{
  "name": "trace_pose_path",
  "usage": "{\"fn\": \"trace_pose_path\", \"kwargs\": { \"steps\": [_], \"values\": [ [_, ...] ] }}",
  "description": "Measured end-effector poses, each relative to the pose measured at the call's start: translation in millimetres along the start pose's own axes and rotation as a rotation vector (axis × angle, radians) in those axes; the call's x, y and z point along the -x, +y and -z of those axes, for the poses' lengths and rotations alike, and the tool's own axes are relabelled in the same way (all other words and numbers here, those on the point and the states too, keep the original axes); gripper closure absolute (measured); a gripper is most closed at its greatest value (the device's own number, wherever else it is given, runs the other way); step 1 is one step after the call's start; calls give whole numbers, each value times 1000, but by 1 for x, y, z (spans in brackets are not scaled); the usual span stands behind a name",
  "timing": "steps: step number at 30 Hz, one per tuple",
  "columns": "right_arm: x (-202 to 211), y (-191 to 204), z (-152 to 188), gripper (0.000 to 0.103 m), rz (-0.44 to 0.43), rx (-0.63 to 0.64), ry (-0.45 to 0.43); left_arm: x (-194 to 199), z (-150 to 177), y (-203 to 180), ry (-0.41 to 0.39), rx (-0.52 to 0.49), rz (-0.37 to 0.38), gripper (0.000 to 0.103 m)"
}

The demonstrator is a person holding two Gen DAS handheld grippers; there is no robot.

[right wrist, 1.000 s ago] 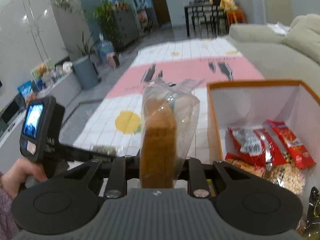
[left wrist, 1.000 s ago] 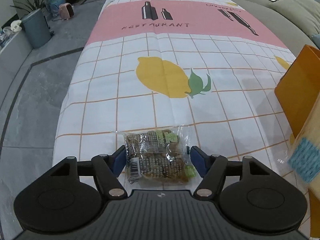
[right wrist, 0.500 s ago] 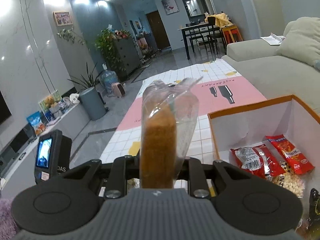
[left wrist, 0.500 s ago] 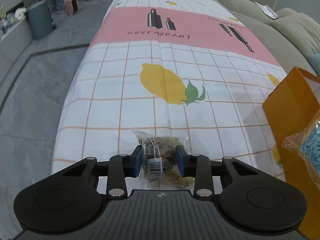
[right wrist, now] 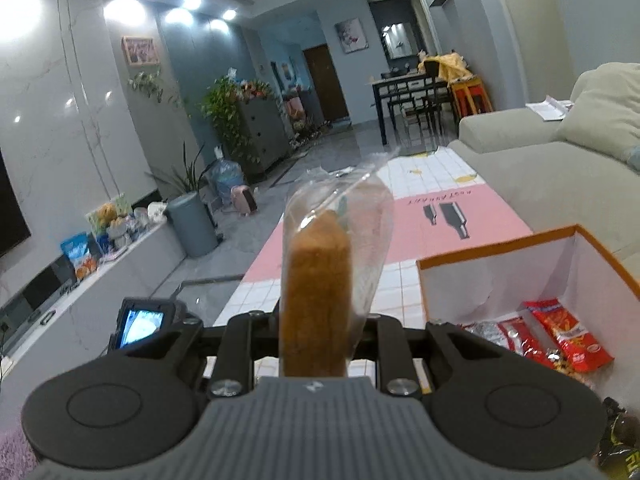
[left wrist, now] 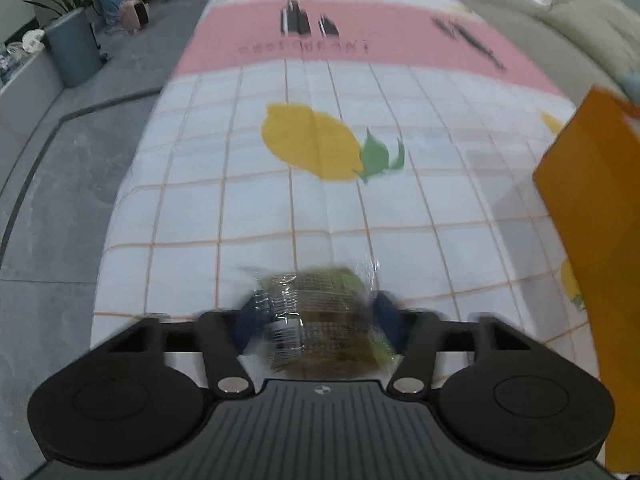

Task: Organize snacks
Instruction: 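Grasp the small clear nut packet with the left tool and lift it, then lower the bread slice into the orange box and open the right tool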

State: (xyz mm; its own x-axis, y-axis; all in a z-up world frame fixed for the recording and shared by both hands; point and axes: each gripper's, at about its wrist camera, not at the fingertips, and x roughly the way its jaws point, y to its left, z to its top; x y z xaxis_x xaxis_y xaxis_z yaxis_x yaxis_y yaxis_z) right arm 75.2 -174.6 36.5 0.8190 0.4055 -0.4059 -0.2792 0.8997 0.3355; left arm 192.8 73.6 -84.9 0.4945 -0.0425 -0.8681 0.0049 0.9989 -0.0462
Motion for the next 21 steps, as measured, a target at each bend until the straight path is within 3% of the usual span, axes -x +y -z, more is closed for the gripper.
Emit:
{"fn": "trace_pose_path", "kwargs": {
  "steps": [6,13,21],
  "values": [
    [10,-9,-7,82,9,-46,-41,5,-5,23,14,124,100,61],
    [20,-12,-9,82,25,-65,-67,18,-3,27,8,155,149,67],
    [26,-11,-11,82,31,-80,-86,31,-1,31,-1,213,269,69]
  ]
}}
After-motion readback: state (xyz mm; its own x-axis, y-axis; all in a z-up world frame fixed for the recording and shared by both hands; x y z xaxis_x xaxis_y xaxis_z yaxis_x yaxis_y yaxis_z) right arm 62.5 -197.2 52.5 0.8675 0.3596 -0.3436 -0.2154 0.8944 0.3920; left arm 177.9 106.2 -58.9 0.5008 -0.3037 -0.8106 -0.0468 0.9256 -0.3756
